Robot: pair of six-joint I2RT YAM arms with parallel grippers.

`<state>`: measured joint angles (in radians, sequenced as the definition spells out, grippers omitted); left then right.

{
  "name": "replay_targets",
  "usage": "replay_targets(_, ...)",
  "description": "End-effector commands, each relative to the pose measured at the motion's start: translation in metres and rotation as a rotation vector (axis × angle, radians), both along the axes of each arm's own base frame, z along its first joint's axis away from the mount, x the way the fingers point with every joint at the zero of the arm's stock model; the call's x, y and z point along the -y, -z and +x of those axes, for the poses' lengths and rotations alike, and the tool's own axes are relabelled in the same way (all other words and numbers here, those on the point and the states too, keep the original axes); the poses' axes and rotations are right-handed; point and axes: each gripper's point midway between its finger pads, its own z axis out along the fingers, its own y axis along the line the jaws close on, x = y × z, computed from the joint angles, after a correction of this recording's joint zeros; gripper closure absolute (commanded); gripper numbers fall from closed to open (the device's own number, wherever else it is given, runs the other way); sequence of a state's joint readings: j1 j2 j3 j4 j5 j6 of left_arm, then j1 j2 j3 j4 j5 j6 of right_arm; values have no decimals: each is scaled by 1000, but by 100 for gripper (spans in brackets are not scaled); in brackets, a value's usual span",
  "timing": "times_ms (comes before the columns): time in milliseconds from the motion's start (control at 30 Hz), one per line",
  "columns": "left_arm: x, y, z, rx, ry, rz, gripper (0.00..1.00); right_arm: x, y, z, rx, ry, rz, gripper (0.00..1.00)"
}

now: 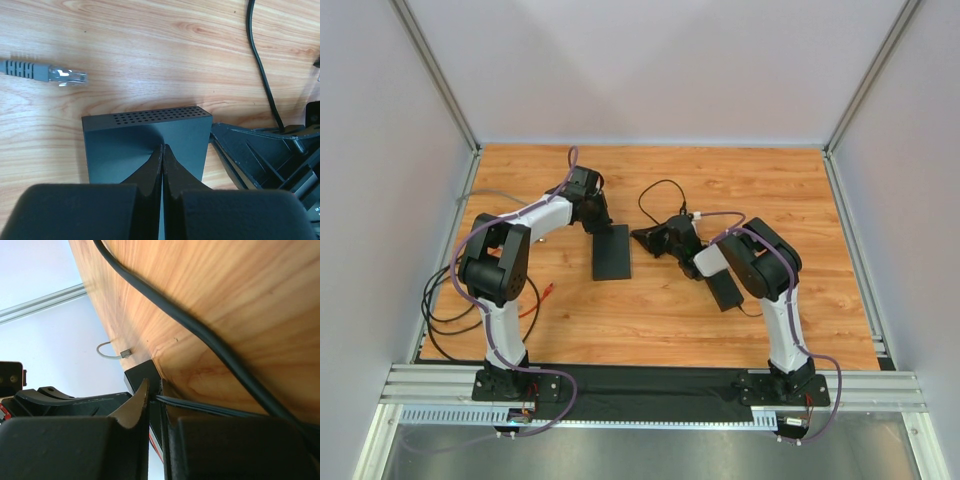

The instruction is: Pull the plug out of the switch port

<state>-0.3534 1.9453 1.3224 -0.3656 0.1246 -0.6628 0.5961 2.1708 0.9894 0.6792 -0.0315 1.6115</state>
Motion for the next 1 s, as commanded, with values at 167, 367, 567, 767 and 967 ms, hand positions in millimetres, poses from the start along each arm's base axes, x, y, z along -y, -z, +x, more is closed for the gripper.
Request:
replay_targets(167, -39, 58, -35, -170, -42, 173, 100, 71, 34, 6, -75, 184, -131, 100)
replay_targets(367, -39, 58, -35, -173, -42, 174, 100, 67, 28, 10, -39, 160, -65, 100)
replay_targets(567, -38, 57, -35, -166, -39, 169, 100, 63, 15, 13, 12, 115, -92, 100)
replay_targets(767, -27, 35, -29, -29, 7, 81, 100, 77, -10, 16, 99, 64, -282, 100)
replay_targets(967, -27, -4, -32, 187, 10, 20, 100, 123, -46, 18, 161, 118, -558, 100)
